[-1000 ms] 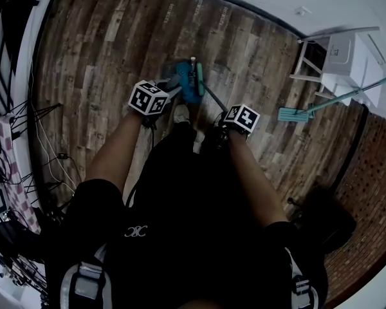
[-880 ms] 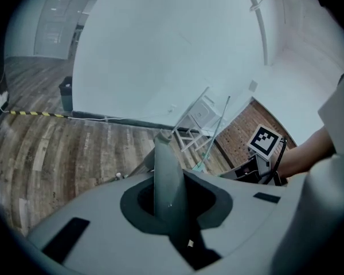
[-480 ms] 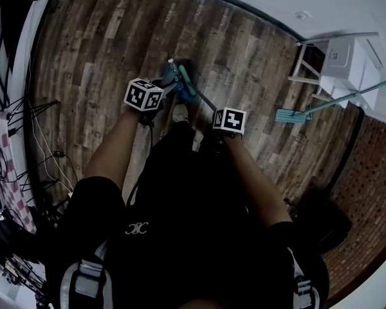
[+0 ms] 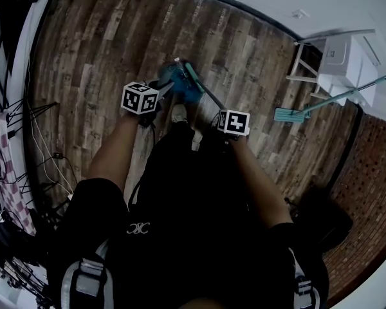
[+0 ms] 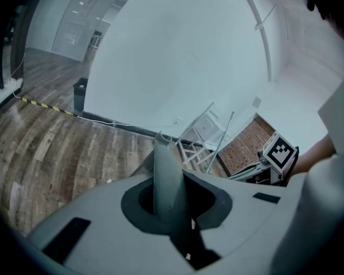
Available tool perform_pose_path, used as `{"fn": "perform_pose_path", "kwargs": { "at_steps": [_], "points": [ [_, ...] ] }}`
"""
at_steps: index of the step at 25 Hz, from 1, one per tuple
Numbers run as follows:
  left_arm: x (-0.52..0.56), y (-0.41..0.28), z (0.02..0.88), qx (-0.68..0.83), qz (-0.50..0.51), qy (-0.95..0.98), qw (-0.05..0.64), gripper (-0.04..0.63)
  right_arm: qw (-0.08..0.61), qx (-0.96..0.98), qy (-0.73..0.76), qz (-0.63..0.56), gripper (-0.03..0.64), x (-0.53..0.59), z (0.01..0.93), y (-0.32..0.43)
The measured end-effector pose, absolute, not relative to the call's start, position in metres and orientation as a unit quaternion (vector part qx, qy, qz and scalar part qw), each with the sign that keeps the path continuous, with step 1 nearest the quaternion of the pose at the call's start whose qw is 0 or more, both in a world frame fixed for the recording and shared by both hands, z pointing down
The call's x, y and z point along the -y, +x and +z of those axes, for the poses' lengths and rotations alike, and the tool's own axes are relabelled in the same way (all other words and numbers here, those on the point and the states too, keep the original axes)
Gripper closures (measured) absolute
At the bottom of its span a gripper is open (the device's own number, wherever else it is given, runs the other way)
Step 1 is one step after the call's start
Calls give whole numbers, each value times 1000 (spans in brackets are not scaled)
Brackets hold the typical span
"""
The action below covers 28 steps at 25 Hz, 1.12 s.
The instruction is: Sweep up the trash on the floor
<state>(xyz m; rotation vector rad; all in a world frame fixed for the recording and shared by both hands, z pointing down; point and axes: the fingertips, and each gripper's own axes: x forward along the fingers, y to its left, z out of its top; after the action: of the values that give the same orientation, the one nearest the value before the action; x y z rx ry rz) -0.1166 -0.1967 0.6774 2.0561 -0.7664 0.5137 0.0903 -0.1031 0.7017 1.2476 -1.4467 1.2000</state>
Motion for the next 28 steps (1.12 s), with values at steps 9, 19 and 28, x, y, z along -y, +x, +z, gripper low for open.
{"fn": "perform_pose_path", "kwargs": {
  "at_steps": [9, 19, 28],
  "points": [
    [200, -98, 649, 291, 158, 847, 416, 568, 405, 574, 513, 494, 515, 93, 689, 122],
    [197, -75, 655, 284, 169, 844, 421, 569, 389, 556, 522, 517, 515, 83, 699, 147],
    [196, -53, 672, 262, 176, 841, 440, 571, 397, 532, 513, 544, 515, 82, 732, 146]
  ]
}}
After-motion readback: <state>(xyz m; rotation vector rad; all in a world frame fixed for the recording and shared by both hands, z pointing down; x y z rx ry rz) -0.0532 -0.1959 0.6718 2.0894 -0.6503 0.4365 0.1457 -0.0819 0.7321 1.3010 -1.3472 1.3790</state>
